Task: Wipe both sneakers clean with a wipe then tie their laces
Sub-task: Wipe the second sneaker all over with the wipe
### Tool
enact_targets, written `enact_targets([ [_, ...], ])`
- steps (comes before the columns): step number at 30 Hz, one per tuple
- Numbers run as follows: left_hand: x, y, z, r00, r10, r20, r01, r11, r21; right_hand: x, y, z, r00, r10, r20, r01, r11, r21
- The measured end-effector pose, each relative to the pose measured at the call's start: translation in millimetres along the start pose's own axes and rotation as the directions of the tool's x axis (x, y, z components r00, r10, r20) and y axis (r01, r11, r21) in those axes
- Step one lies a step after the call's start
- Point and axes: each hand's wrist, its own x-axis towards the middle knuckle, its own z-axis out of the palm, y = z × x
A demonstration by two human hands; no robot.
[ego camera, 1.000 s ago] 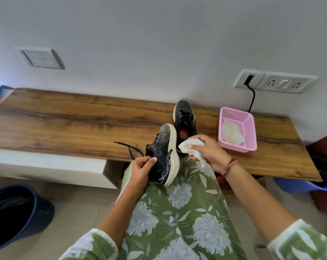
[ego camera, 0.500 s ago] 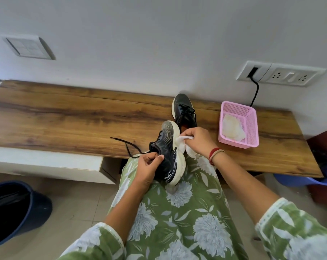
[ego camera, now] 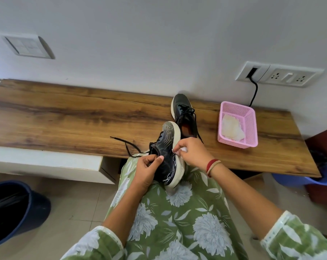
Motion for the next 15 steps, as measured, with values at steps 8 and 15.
enact_targets([
  [8, -2, 3, 1, 1.0, 0.005, 0.002, -0.005, 1.0, 0.016, -8, -3, 12, 0.994, -0.066, -0.082, 0.066, 0.998, -0.008],
  [15, -1, 1, 2, 1.0, 0.0, 0.016, 0.0, 1.0, 0.014, -1, 3, -4, 0.986, -0.018, -0.164, 0.024, 0.999, 0.032],
])
